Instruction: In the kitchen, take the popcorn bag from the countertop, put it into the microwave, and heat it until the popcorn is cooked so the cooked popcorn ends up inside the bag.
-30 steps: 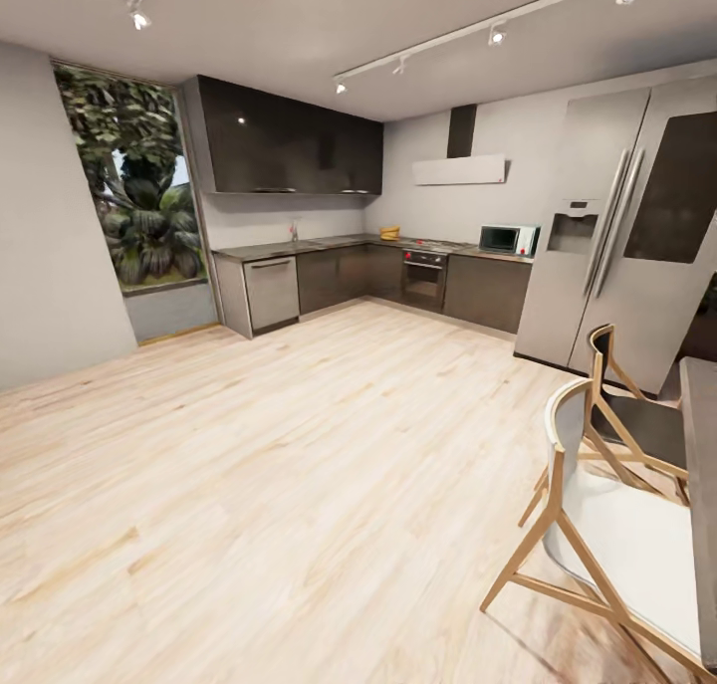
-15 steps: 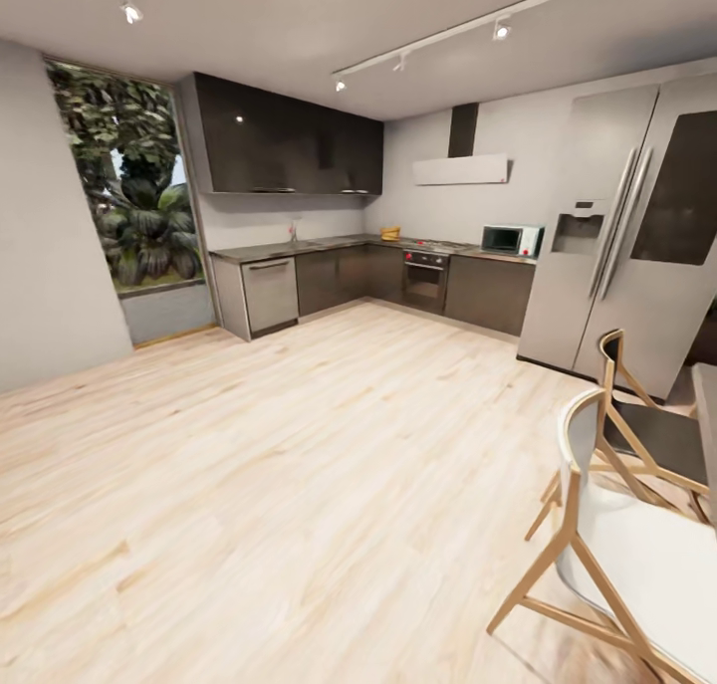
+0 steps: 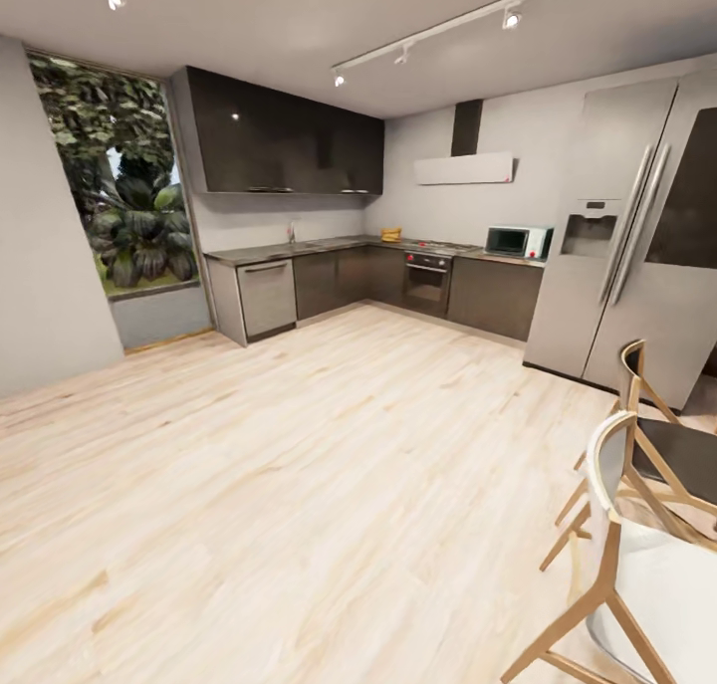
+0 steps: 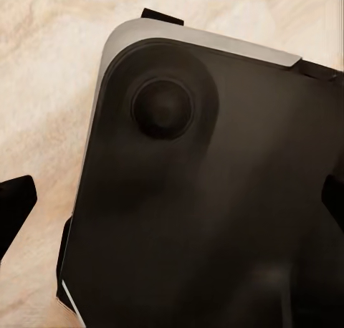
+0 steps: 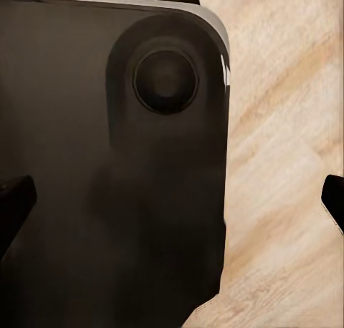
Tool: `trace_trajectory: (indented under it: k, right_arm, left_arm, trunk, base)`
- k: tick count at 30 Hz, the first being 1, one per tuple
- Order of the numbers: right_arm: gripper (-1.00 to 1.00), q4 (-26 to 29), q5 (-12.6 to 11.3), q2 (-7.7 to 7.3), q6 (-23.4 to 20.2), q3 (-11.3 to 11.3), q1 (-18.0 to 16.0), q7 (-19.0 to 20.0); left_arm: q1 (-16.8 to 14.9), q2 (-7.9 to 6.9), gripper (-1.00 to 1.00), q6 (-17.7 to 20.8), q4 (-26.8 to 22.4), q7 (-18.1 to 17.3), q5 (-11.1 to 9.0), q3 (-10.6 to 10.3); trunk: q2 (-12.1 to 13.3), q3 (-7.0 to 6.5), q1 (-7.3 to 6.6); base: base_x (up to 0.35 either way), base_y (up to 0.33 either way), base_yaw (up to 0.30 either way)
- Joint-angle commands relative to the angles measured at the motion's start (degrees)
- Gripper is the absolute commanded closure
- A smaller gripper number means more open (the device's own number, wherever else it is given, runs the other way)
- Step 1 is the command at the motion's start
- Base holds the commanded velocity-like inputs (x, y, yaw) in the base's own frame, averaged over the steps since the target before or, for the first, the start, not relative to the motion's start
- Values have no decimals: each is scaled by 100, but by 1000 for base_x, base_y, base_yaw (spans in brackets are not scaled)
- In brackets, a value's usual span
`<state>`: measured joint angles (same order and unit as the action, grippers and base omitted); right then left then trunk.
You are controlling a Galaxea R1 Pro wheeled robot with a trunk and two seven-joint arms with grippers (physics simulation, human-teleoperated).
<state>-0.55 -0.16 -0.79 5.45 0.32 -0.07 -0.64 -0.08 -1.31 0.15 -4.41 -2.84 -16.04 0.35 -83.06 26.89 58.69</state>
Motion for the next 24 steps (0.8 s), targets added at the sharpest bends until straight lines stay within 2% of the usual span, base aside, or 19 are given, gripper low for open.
trace_trajectory:
  k: [1, 24]
  right_arm:
    - [-100, -6, -2, 0, 26, 3, -2, -7]
    - [-100, -6, -2, 9, 44, -5, -2, -4]
  left_arm:
    - [-1, -1, -100, 4, -3, -23, -39, 1]
    - [-1, 21, -100, 11, 2, -23, -31, 1]
  trunk:
    - [-2, 4, 3]
    - [-2, 4, 3]
  base:
    - [324, 0, 0]
    - [324, 62, 0]
